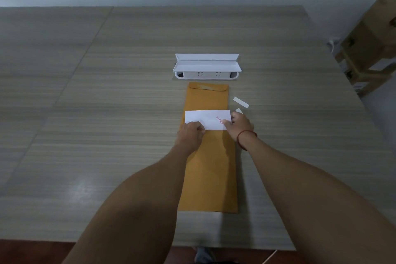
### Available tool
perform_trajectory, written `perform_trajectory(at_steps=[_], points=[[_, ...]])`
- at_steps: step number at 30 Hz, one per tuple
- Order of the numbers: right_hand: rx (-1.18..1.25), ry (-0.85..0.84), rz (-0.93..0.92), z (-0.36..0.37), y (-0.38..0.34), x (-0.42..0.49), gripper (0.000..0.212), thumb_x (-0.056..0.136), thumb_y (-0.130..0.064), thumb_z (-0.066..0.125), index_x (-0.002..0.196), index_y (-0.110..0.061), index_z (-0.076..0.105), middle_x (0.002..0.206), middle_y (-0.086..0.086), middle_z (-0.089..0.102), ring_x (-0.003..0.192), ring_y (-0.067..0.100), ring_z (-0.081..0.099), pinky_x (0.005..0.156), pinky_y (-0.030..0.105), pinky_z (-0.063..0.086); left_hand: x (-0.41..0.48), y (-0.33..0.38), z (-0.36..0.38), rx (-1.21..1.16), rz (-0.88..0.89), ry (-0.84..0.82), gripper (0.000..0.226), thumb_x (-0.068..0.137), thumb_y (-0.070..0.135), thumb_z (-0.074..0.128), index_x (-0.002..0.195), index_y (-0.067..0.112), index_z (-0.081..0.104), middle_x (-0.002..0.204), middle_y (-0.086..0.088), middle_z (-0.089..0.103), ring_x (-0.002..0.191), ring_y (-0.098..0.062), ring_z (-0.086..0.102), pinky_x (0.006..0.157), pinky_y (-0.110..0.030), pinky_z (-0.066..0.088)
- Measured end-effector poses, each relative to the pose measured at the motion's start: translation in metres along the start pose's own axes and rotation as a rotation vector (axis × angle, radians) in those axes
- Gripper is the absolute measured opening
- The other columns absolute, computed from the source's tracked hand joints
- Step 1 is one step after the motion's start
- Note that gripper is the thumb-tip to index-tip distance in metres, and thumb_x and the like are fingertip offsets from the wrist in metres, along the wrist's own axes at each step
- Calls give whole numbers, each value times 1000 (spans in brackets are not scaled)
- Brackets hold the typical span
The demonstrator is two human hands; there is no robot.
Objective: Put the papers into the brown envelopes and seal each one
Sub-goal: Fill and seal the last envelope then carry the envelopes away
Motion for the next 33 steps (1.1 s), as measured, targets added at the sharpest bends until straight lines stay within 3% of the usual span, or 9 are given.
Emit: perform_trajectory(at_steps=[4,8,13,17,22,28,33], points=[[-137,-122,42,4,9,-9,27,93,-41,52,104,-18,59,105,8,65,113,32,55,105,38,34,0,-3,2,8,-6,-4,15,88,13,52,86,13,68,96,-4,69,102,-26,56,89,-40,47],[-35,-95,-13,-3,7,-7,23,91,-32,54,111,-22,62,113,2,66,111,27,58,103,40,40,-1,-3,6,24,1,-48,14,90,14,54,89,12,67,102,-6,66,106,-26,53,92,-43,46],[-5,-76,-55,-6,0,-2,13,92,-29,50,94,-36,61,117,0,63,114,29,53,100,41,43,-1,2,2,36,55,-62,12,89,14,56,88,9,67,99,-7,65,102,-27,55,88,-41,47],[-106,-78,-80,-4,6,2,16,93,-28,48,91,-35,63,112,1,66,112,29,53,92,34,40,-4,-3,2,30,47,-64,10,88,14,57,86,11,67,96,-6,66,100,-28,56,90,-42,46],[-219,-137,-141,0,6,2,21,93,-27,49,99,-30,69,111,-1,68,111,25,55,92,32,35,-6,-3,1,0,33,-22,10,85,11,57,81,12,67,94,-4,67,97,-28,59,87,-43,47],[-248,-179,-135,0,9,2,16,94,-28,53,100,-32,68,114,-1,67,115,27,53,99,35,38,-8,-1,2,30,57,-13,10,86,11,56,84,12,66,98,-4,67,99,-26,57,90,-44,46],[-236,-267,-108,6,13,1,14,93,-29,58,101,-34,68,123,3,62,121,30,51,104,46,42,-10,-3,3,57,76,8,13,86,8,54,83,9,66,95,-7,65,96,-30,57,87,-45,46]])
Point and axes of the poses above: each hand's wrist, its own x-axis towards the middle knuckle, its own z-axis out of the palm, y = z × x, the point moved 1 cm from there along x, towards the middle knuckle
